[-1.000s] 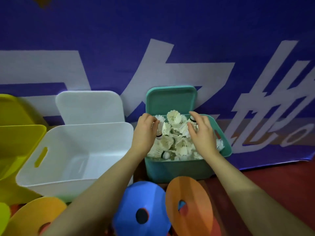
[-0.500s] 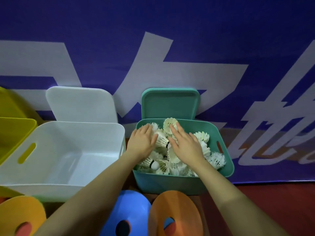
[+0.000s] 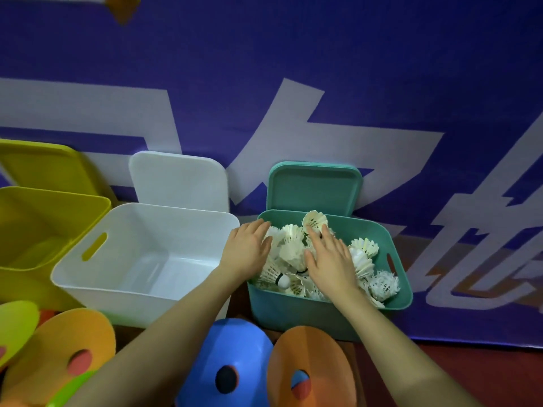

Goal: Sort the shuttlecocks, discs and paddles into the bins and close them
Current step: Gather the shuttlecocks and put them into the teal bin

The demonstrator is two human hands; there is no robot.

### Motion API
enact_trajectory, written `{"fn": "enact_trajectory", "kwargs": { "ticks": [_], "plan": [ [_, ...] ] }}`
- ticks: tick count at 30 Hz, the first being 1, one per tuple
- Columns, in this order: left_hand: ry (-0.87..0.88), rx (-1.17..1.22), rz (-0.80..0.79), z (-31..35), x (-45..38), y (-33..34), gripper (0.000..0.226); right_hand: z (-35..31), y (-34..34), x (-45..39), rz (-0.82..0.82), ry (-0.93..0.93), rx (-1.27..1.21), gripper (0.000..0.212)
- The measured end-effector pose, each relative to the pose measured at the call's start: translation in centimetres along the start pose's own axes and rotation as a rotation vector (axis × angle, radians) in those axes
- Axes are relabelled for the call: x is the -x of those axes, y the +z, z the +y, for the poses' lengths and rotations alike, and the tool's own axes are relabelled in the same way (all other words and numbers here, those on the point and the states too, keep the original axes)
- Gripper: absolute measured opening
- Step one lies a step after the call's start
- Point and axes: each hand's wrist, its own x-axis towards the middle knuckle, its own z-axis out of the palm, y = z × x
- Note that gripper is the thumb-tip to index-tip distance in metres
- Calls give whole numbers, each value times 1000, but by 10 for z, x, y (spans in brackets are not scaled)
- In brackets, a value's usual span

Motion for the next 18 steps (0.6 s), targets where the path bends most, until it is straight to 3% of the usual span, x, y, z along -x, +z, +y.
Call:
{"fn": "enact_trajectory", "kwargs": {
  "ticks": [4,8,18],
  "plan": [
    [68,47,76,-5,33,-22,40,-20,-7,24,69,-19,-18,47],
    [130,89,115,-15,72,-47,54,-52,-17,51,120,-10,-92,44],
    [92,93,95,-96,183,-104,41,-176,-2,128,161,-94,-349,36]
  ]
}}
